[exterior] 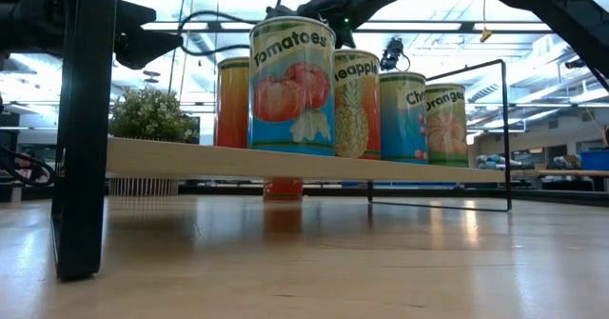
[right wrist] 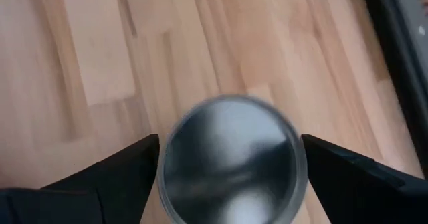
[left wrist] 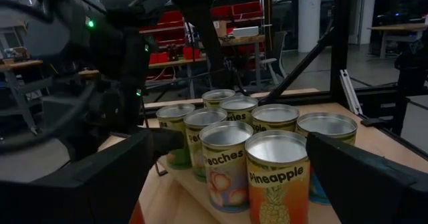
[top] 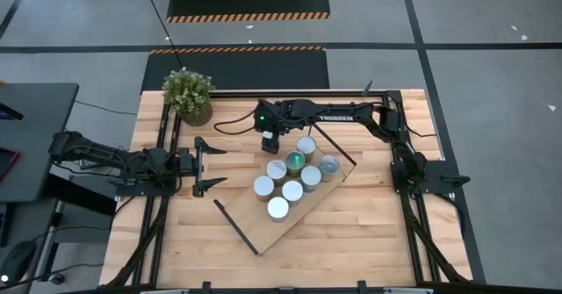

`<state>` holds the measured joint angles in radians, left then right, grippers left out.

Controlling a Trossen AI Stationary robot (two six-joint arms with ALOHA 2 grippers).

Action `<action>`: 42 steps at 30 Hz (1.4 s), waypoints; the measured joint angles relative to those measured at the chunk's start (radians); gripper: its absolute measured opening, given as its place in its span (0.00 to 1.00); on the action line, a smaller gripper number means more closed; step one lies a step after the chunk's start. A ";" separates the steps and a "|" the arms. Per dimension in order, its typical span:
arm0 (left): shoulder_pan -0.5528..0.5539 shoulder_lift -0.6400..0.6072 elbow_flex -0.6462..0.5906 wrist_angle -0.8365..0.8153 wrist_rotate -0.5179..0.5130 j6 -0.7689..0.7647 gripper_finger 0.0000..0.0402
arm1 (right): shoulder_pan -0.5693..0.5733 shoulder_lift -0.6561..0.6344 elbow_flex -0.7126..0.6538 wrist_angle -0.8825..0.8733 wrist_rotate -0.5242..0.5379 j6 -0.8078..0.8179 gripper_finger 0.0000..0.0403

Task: Pick and place cans onto a shelf
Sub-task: Put the canned pineapple on the shelf

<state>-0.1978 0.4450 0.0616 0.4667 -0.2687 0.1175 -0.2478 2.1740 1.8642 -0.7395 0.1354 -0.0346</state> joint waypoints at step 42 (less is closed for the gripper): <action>0.000 -0.002 0.000 0.170 -0.034 -0.086 1.00 | 0.362 0.006 0.389 -0.088 0.060 -0.001 0.84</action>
<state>-0.1978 0.4427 0.0616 0.6366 -0.3026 0.0315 0.1139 2.1803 2.2536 -0.8275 0.1954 -0.0355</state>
